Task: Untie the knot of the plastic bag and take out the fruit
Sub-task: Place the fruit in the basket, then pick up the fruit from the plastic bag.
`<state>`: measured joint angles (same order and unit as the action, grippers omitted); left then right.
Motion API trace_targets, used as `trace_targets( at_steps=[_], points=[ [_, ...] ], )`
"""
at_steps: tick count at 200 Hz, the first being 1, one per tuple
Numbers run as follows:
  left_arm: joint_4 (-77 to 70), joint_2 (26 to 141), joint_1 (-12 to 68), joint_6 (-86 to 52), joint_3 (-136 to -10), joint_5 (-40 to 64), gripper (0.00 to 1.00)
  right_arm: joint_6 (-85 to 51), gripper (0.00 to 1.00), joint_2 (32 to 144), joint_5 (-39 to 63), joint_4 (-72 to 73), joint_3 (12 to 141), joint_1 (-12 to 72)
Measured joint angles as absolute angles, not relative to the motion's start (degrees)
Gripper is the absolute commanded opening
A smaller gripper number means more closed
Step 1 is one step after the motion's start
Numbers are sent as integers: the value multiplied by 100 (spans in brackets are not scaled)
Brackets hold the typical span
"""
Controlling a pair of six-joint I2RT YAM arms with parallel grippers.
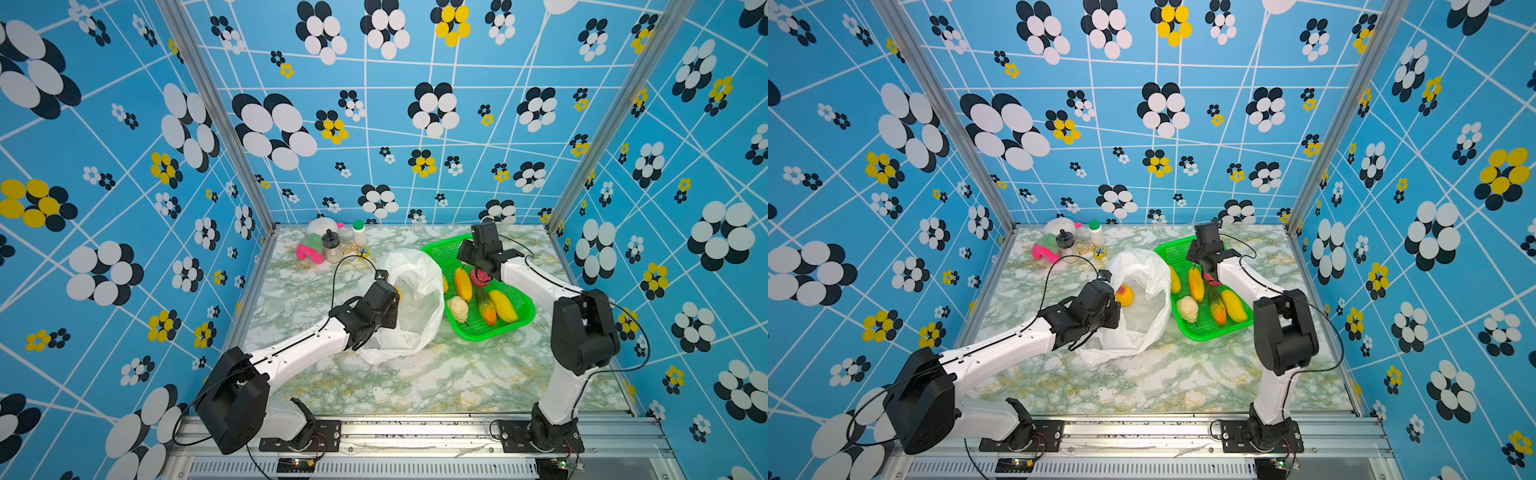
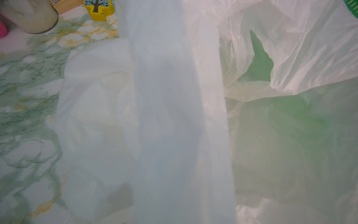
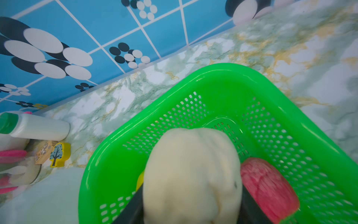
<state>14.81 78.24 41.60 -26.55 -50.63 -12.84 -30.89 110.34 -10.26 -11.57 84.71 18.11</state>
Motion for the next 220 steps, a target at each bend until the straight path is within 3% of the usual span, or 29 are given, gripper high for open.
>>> trace_targets(
  at_steps=[24, 39, 66, 93, 109, 128, 166, 192, 220],
  points=[
    [1485, 7769, 4158, -2655, -5061, -1284, 0, -3092, 40, 11817, -819, -1393, 9244, 1813],
    [1485, 7760, 4158, -2655, -5041, -1284, 0, -3109, 51, 12025, -733, -1507, 9391, 1813],
    [1518, 7736, 4158, -2655, -4989, -1284, 0, -3138, 80, 12060, -591, -1660, 9391, 1813],
    [1518, 7736, 4158, -2655, -4989, -1284, 0, -3122, 88, 11852, -513, -1673, 9247, 1837],
    [1518, 7736, 4158, -2655, -4989, -1286, 0, -3083, 86, 11281, -550, -1629, 8689, 1927],
    [1514, 7736, 4156, -2665, -4954, -1337, 0, -2974, 72, 10154, -698, -1441, 7675, 2237],
    [1658, 7771, 4007, -2873, -4731, -1509, 0, -2432, 60, 7793, -797, -115, 5636, 3765],
    [1697, 7822, 3859, -3026, -4617, -1549, 0, -2029, 55, 7701, -722, 521, 5210, 4731],
    [1693, 7819, 3820, -3116, -4536, -1562, 0, -2049, 48, 8545, -578, 1118, 5218, 5221]
  ],
)
